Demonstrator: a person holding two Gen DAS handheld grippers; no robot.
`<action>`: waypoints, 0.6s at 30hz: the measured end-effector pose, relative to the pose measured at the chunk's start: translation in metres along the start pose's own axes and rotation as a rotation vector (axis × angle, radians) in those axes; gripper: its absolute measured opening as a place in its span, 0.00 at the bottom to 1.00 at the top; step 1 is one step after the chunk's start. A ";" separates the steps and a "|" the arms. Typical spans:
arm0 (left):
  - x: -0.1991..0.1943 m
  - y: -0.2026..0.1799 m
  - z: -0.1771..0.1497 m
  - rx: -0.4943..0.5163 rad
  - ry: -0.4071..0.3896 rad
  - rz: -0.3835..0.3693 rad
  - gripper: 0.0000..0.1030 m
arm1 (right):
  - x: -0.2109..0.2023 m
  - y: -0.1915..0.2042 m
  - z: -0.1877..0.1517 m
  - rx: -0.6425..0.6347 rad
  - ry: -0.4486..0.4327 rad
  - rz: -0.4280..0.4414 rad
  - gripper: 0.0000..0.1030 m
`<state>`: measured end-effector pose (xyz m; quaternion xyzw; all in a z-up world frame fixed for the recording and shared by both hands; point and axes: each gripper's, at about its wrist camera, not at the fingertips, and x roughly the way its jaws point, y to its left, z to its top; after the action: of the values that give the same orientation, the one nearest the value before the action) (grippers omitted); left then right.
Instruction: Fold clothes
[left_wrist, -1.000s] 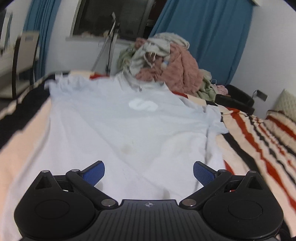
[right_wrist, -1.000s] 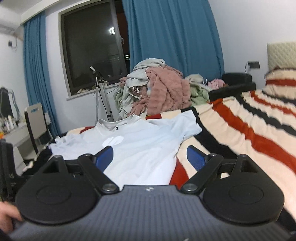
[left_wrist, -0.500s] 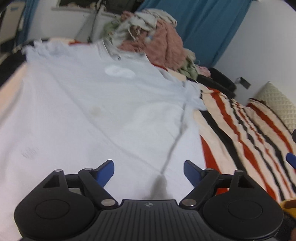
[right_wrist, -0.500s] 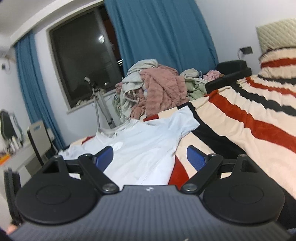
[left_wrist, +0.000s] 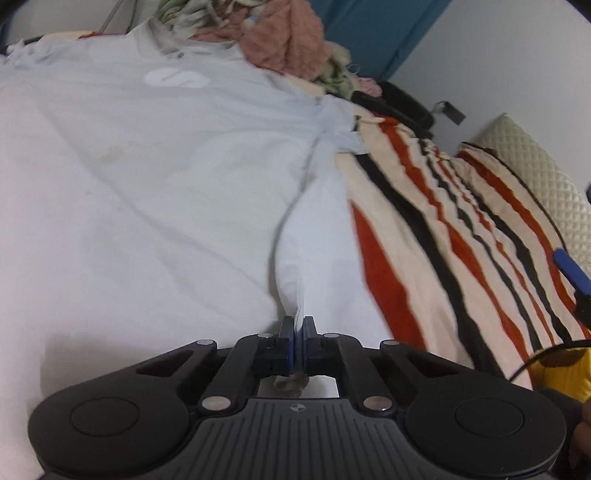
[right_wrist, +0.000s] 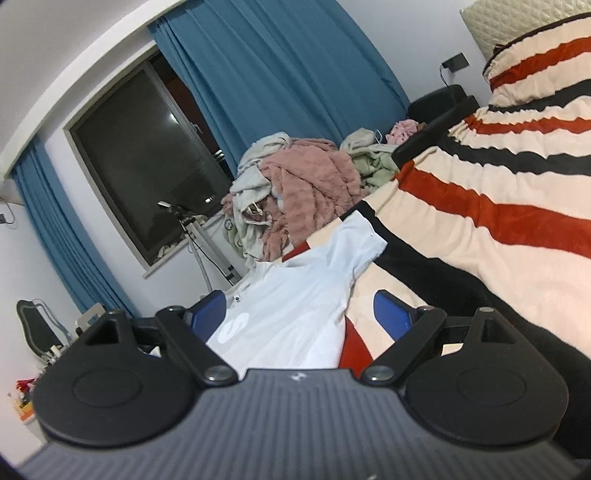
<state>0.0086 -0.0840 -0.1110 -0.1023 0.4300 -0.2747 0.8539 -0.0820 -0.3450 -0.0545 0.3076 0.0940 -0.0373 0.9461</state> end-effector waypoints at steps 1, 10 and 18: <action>-0.003 -0.011 0.000 0.028 -0.012 -0.011 0.04 | -0.003 0.001 0.002 -0.005 -0.009 0.007 0.86; 0.045 -0.143 -0.018 0.271 0.086 -0.150 0.04 | -0.032 0.008 0.025 -0.090 -0.142 -0.010 0.86; 0.045 -0.124 -0.006 0.227 0.094 -0.106 0.62 | -0.013 0.007 0.018 -0.169 -0.081 -0.033 0.86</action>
<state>-0.0218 -0.2116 -0.0946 -0.0145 0.4296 -0.3707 0.8233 -0.0910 -0.3495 -0.0337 0.2235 0.0636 -0.0572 0.9709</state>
